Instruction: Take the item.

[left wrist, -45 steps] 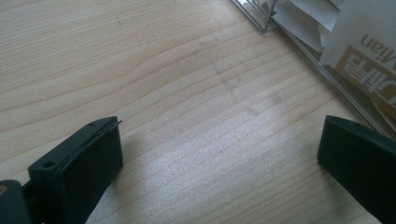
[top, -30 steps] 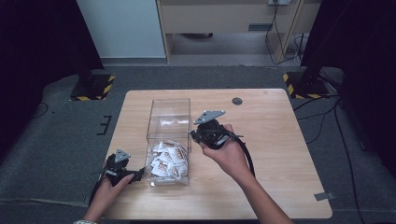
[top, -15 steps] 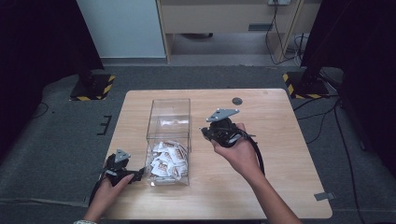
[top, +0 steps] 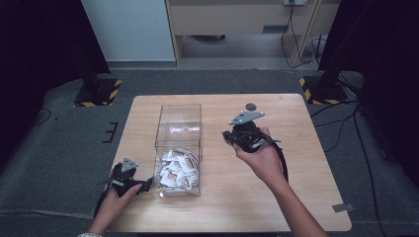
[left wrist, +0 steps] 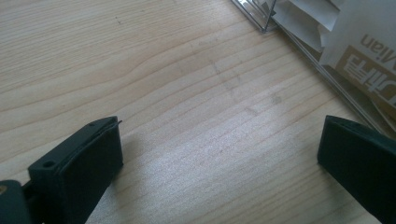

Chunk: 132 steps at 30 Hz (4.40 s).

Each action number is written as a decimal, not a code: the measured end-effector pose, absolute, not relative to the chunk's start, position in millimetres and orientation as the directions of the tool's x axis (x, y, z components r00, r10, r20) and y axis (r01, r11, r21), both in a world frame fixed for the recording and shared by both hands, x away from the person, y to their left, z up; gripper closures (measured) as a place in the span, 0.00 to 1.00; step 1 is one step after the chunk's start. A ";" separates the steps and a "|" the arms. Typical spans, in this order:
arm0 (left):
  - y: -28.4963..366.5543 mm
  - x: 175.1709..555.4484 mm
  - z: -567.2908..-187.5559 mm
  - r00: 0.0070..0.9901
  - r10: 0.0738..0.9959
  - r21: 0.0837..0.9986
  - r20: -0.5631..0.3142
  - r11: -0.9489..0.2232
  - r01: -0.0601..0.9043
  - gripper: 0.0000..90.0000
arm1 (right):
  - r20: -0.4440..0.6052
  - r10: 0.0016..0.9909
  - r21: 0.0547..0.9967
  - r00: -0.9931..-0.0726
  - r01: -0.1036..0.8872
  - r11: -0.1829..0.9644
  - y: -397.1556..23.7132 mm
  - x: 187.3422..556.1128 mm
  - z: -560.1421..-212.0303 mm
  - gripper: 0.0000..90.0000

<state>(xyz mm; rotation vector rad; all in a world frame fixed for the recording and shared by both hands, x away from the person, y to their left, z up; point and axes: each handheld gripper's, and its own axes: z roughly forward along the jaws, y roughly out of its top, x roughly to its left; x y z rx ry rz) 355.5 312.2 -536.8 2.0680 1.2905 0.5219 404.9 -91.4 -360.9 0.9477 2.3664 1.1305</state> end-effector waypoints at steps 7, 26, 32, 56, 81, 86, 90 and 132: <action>312.2 355.5 -536.8 0.439 0.898 0.696 -0.001 -0.315 0.645 0.00 | -0.030 0.716 0.786 -0.698 0.426 0.448 -104.2 411.0 -364.4 0.99; 312.2 355.5 -536.8 0.440 0.898 0.696 -0.001 -0.315 0.645 0.00 | -0.018 0.762 0.785 -0.647 0.463 0.412 -130.1 421.1 -378.6 0.99; 312.2 355.5 -536.8 0.440 0.898 0.696 -0.001 -0.315 0.645 0.00 | -0.016 0.773 0.780 -0.634 0.475 0.407 -137.0 423.4 -386.9 0.99; 312.2 355.5 -536.8 0.440 0.898 0.696 -0.001 -0.315 0.645 0.00 | 0.002 0.814 0.749 -0.580 0.541 0.383 -162.6 436.5 -428.5 0.99; 312.2 355.5 -536.8 0.439 0.898 0.696 -0.001 -0.315 0.645 0.00 | 0.024 0.820 0.700 -0.572 0.595 0.394 -159.3 445.6 -468.4 0.99; 312.2 355.5 -536.8 0.439 0.898 0.696 -0.001 -0.315 0.645 0.00 | 0.017 0.820 0.688 -0.573 0.602 0.406 -155.2 449.9 -474.9 0.98; 312.2 355.5 -536.8 0.439 0.898 0.696 -0.001 -0.315 0.645 0.00 | 0.017 0.824 0.682 -0.566 0.609 0.405 -152.6 454.7 -477.6 0.98; 312.2 355.5 -536.8 0.439 0.898 0.696 -0.001 -0.315 0.645 0.00 | 0.044 0.858 0.742 -0.511 0.592 0.315 -156.2 419.3 -464.2 0.08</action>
